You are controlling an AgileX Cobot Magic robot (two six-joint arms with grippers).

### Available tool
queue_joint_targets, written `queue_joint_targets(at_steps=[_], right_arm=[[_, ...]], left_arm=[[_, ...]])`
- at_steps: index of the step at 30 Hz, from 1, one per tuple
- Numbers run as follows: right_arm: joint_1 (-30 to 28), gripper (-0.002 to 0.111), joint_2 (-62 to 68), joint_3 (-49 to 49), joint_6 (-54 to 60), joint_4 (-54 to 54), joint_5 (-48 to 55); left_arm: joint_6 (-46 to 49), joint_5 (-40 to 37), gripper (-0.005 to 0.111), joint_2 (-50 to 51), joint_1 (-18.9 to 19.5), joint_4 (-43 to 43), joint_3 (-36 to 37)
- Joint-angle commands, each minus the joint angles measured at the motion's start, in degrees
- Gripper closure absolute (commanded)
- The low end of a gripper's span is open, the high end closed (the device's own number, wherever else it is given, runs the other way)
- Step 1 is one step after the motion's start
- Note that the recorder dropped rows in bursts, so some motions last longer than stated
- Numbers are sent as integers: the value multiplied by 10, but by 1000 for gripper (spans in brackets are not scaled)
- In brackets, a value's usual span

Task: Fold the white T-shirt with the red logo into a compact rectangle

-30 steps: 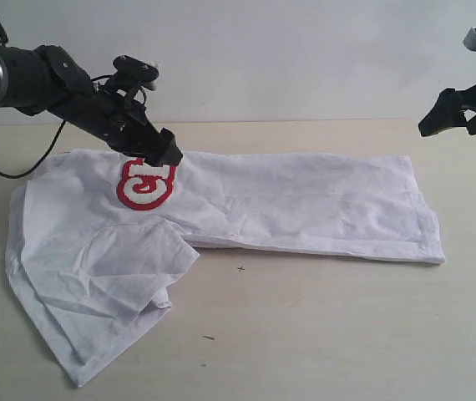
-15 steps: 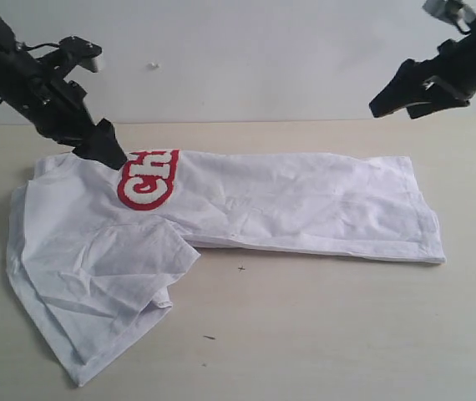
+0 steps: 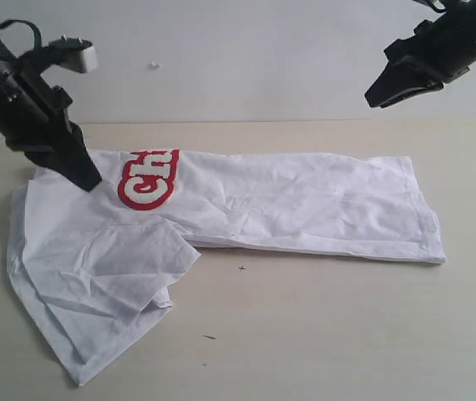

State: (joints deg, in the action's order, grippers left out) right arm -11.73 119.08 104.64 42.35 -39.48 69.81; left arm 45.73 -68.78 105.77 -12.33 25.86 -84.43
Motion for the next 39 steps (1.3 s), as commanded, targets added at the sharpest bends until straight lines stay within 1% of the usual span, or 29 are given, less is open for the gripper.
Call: queue_joint_targets(at_steps=[1,2,3,4,5,6,7,8,11,13,16,20,24,30,32,34,36,39], right_arm=[[9,97,-10,3,-2,-22,2],[11,96,-10,3,-1,-22,2],[14,95,-9,3,-1,-23,2],[18,92,-7,3,-1,-23,2],[24,86,-5,3,-4,-24,2],[33,79,-4,3,-5,-26,2],[42,72,-3,3,-5,-26,2],[48,66,-3,3,-4,-26,2],[57,58,-3,3,0,-30,2],[57,55,-3,3,0,-39,2],[57,54,-3,3,-3,-40,2],[57,54,-4,3,-3,-63,2],[57,54,-5,3,-3,-65,2],[57,54,-7,3,-3,-65,2],[57,54,-8,3,-2,-65,2],[57,54,-8,3,0,-65,2],[57,54,-8,3,0,-64,2],[57,54,-8,3,6,-64,2]], left_arm=[[-8,17,103,-19,-50,-20,76],[-18,24,98,-25,-64,-35,92],[-26,26,91,-31,-74,-45,103],[-34,32,81,-39,-86,-57,117],[-48,34,65,-49,-100,-69,130],[-84,49,41,-65,-114,-91,149],[-130,77,25,-78,-130,-127,169],[-168,105,19,-88,-145,-162,198],[-180,142,22,-96,-178,-204,258],[-186,183,26,-95,-205,-228,295],[-187,216,27,-87,-230,-270,321],[-189,236,27,-71,-233,-270,326],[-185,286,27,-44,-233,-271,337],[-173,303,27,6,-233,-279,338],[-174,309,30,21,-233,-291,338],[-176,319,40,33,-233,-304,338],[-176,326,58,40,-233,-312,338],[-179,330,103,44,-233,-319,338]])
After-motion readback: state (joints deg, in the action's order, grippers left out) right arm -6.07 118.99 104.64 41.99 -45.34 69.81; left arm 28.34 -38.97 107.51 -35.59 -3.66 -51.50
